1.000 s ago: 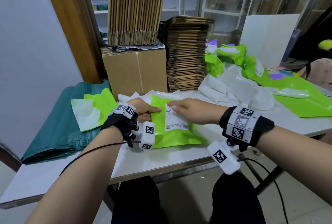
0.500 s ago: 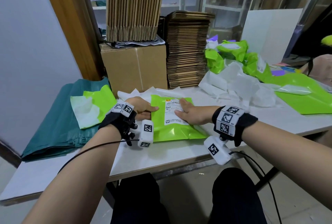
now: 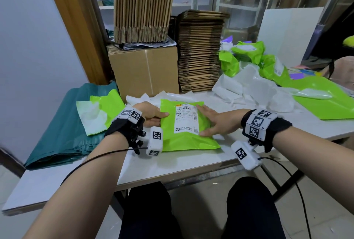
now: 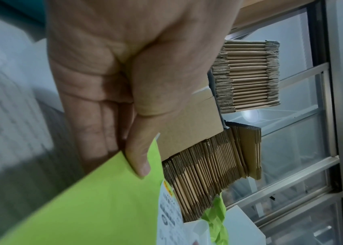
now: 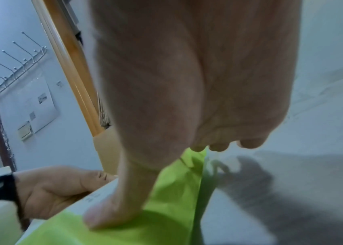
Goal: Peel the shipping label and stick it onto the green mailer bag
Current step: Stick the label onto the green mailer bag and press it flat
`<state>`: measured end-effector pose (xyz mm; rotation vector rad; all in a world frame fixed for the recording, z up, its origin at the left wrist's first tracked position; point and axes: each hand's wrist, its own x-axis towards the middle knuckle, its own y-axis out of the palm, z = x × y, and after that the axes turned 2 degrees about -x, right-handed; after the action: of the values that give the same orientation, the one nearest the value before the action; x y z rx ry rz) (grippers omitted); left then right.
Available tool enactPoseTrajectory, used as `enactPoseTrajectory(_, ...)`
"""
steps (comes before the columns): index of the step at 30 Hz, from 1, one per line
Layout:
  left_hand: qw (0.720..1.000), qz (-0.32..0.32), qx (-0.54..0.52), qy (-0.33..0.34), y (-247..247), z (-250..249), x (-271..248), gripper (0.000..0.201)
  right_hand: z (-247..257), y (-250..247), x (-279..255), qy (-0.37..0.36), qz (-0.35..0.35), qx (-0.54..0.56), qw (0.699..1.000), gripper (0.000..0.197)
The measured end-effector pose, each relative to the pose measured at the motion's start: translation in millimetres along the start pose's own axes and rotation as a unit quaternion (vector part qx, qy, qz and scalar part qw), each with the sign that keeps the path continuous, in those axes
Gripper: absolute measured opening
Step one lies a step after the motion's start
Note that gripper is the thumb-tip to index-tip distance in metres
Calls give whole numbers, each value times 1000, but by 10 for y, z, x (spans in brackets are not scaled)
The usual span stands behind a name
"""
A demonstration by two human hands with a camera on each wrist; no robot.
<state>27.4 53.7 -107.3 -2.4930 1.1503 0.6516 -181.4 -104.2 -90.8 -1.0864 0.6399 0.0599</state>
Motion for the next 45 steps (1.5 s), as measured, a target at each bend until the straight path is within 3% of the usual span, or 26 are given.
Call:
enactPoseTrajectory(2,1000,1,21,-15,-12,9,4,53,11,-37,17,29,-63,91,993,88)
enactPoseTrajectory(5,999,18,31,-32,-28,6,-23,30,56,-117,82,112,-169,177,963,64)
enactPoseTrajectory(7,998,27,32,-51,-55,5,-44,21,87,-171,110,148,-139,180,963,43)
enactPoseTrajectory(9,996,39,39,-68,-75,4,-61,20,134,-204,113,166,-104,270,943,9)
enactPoseTrajectory(10,996,44,39,-71,-78,5,-65,23,136,-195,127,168,-100,297,934,7)
enactPoseTrajectory(15,993,44,70,-84,-89,28,-96,47,67,-157,225,188,-63,318,927,18)
enactPoseTrajectory(19,995,36,65,-65,-108,45,-87,29,-18,-138,250,204,-33,320,925,28)
enactPoseTrajectory(25,995,21,89,-47,-126,117,-27,32,-26,-112,242,215,-33,366,905,34)
enactPoseTrajectory(28,993,33,101,-50,-137,134,14,66,-66,-120,280,198,-88,329,919,31)
enactPoseTrajectory(30,994,44,83,-58,-128,126,15,54,0,-147,260,176,-160,220,946,25)
enactPoseTrajectory(32,994,55,63,-66,-104,102,-31,32,157,-192,178,143,-220,81,961,39)
enactPoseTrajectory(35,994,56,70,-64,-77,86,-43,15,554,-197,26,36,-161,-11,986,54)
enactPoseTrajectory(39,993,40,94,-59,-78,91,-29,23,711,-86,140,24,-70,-34,997,58)
enactPoseTrajectory(41,993,21,99,-53,-115,106,-10,29,670,-36,211,26,-71,-19,997,64)
enactPoseTrajectory(45,994,23,97,-39,-123,115,-21,13,565,-29,238,30,-94,14,995,65)
